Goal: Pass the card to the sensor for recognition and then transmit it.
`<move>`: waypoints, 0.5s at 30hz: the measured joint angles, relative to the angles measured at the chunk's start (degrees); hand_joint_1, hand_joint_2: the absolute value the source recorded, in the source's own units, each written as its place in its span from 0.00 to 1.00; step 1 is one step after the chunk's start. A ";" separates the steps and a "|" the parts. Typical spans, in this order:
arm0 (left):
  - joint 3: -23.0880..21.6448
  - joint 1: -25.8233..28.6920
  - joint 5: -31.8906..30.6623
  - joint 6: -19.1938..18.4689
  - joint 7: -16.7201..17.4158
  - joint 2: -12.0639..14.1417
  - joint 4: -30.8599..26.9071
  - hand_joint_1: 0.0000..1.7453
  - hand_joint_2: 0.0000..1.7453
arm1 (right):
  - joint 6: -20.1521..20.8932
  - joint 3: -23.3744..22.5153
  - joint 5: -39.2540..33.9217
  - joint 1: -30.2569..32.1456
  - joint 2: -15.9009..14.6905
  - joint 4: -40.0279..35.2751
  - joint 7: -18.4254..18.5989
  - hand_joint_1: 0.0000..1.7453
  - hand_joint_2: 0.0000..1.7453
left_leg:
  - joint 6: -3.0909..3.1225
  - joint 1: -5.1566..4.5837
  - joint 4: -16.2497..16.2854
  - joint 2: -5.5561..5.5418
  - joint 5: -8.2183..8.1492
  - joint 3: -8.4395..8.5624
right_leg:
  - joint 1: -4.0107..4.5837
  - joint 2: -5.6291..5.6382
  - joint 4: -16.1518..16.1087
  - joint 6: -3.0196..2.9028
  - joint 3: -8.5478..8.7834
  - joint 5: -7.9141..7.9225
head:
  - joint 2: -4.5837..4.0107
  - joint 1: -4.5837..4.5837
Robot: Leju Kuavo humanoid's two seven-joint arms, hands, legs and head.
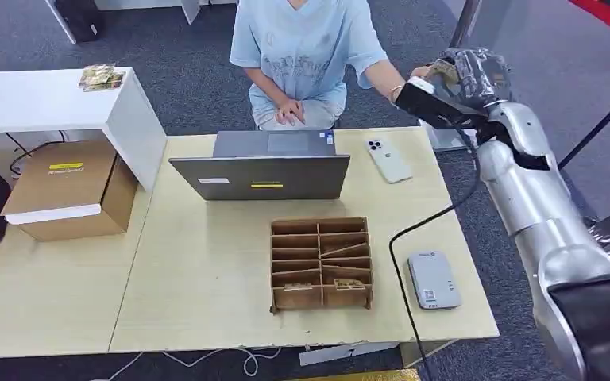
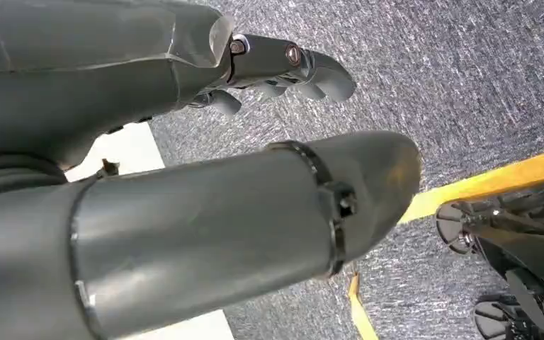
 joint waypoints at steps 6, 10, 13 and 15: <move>0.07 0.13 0.00 0.15 0.00 -0.07 0.00 0.00 0.00 | 3.88 -6.05 -9.21 6.90 -2.58 -9.98 -1.86 1.00 1.00 | 0.01 -0.01 0.01 -0.06 -0.01 -0.04 | -0.01 -0.06 -0.03 0.01 0.00 -0.01 | 0.00 0.00; 0.28 0.32 0.00 0.15 0.00 -0.11 0.02 0.00 0.00 | 12.01 -11.44 -20.82 12.79 -5.16 -17.59 -3.94 1.00 1.00 | 0.02 -0.01 0.01 -0.09 -0.05 -0.06 | -0.01 -0.07 -0.05 0.01 -0.01 -0.01 | 0.00 -0.02; 0.59 0.44 0.00 0.15 0.06 -0.20 0.20 0.00 0.00 | 20.53 -15.97 -30.70 17.29 -7.54 -22.35 -5.29 1.00 1.00 | 0.05 -0.01 0.01 -0.13 -0.06 -0.06 | -0.01 -0.11 -0.08 0.01 -0.02 -0.01 | 0.00 -0.02; 0.77 0.53 0.00 0.15 0.41 -0.35 0.33 0.00 0.00 | 26.00 -18.85 -36.85 20.24 -9.38 -24.51 -5.77 1.00 1.00 | 0.05 -0.01 0.01 -0.15 -0.06 -0.07 | -0.01 -0.13 -0.08 0.01 -0.01 -0.01 | 0.00 -0.02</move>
